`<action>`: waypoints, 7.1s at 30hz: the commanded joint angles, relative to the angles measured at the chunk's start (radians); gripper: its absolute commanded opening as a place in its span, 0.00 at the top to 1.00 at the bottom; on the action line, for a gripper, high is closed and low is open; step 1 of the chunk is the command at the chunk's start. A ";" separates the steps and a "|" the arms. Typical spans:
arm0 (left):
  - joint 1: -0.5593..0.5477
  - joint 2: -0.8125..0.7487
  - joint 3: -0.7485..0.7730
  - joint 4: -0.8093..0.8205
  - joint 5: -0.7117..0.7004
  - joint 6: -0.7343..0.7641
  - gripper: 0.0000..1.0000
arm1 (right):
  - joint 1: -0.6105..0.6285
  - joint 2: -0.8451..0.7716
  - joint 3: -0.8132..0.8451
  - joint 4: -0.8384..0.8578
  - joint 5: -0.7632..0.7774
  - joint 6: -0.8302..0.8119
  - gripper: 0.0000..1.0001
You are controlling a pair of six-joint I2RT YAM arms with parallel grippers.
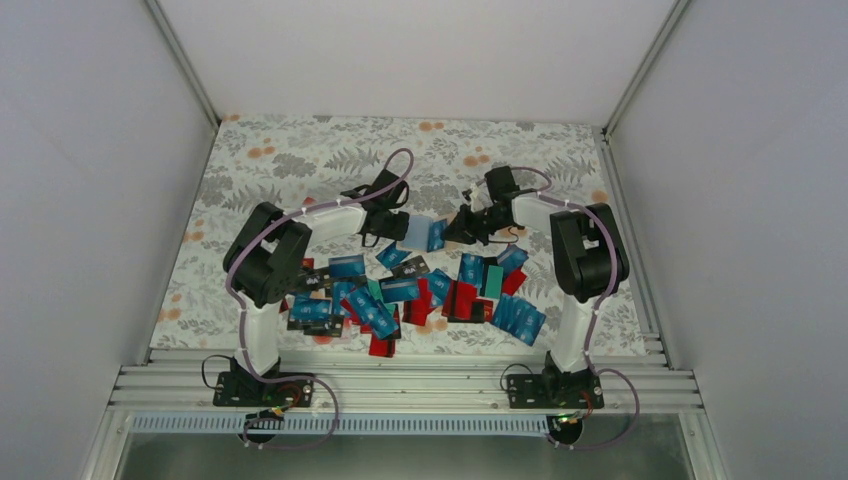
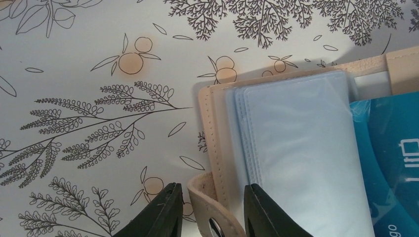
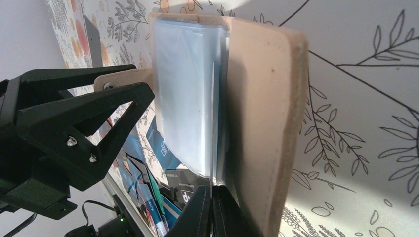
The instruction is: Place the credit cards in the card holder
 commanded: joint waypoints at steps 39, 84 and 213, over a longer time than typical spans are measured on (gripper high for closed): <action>0.002 0.029 -0.024 0.036 0.024 0.002 0.78 | -0.002 0.069 0.064 0.107 -0.120 0.036 0.96; 0.003 0.008 -0.056 0.044 0.020 -0.008 0.79 | 0.027 0.113 0.029 0.130 -0.040 0.020 0.96; 0.002 0.007 -0.067 0.020 0.009 -0.016 0.84 | -0.017 -0.001 -0.073 0.320 -0.006 0.144 0.96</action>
